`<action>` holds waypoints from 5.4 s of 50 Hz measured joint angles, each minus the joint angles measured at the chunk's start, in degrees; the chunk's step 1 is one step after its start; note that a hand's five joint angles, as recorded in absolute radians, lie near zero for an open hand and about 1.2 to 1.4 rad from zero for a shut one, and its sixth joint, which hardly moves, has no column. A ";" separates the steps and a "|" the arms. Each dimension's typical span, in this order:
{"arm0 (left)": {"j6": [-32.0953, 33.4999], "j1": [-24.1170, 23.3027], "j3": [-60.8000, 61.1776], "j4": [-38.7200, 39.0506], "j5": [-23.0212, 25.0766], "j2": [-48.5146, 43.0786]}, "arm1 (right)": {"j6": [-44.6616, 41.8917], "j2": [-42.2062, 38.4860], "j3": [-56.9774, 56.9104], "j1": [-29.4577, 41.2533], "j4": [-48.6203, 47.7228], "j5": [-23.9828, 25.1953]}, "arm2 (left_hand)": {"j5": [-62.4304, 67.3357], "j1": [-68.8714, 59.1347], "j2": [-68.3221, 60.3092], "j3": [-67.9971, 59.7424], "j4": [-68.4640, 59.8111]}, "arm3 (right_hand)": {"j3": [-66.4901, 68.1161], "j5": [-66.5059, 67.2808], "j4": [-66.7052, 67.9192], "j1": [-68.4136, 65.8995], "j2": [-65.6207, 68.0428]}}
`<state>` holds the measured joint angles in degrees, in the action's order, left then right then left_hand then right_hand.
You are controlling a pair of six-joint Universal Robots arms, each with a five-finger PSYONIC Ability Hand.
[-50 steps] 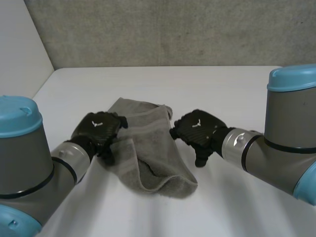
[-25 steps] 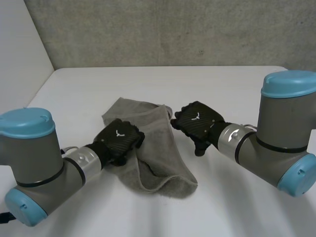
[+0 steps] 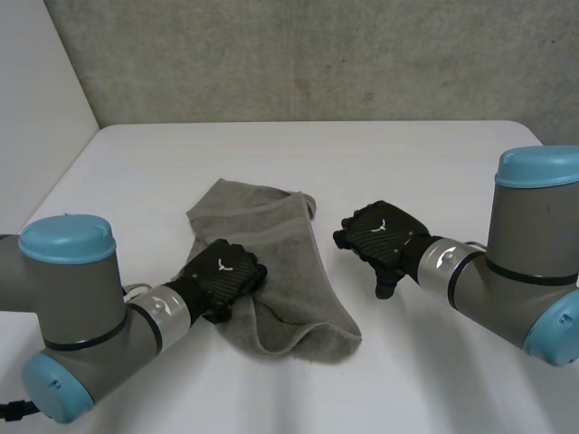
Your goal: Fold the towel.
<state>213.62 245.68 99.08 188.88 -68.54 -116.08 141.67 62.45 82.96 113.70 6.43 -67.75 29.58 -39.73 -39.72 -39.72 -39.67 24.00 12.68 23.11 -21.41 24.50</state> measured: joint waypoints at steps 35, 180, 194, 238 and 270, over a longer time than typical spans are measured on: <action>-0.26 0.00 0.56 -1.50 -0.99 12.49 | 1.19 -3.93 -7.98 0.54 -0.87 3.40 | 28.76 -26.07 -29.87 -29.71 -29.89 | -1.49 -0.81 -1.21 1.28 -1.24; -20.55 6.91 -4.08 4.21 -12.72 3.47 | 5.45 14.23 25.97 -25.80 3.60 4.97 | 29.11 -26.91 -29.99 -29.91 -30.09 | 1.19 2.21 1.83 -1.41 1.04; -20.60 6.91 -3.88 4.27 -12.67 3.48 | 10.51 8.02 23.07 -18.70 -3.13 3.90 | 29.11 -26.91 -29.99 -29.91 -30.10 | 1.30 2.96 2.09 -1.41 1.19; -17.00 5.17 -68.51 1.80 -19.84 -10.21 | -6.61 -1.41 -32.97 -9.15 -20.06 -5.55 | 29.11 -26.91 -30.00 -29.96 -30.10 | 43.89 42.74 45.19 -32.07 42.90; -21.60 3.66 -9.74 5.58 -19.84 1.00 | 1.01 -4.95 0.40 -14.91 1.56 -3.30 | 29.41 -26.82 -30.00 -29.96 -30.10 | 16.32 17.84 16.97 -13.99 16.64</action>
<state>192.02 249.34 89.34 194.46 -88.39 -115.08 142.68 57.51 83.36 98.79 7.99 -71.05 58.98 -66.55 -69.72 -69.68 -69.77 40.32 30.51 40.07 -35.40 41.13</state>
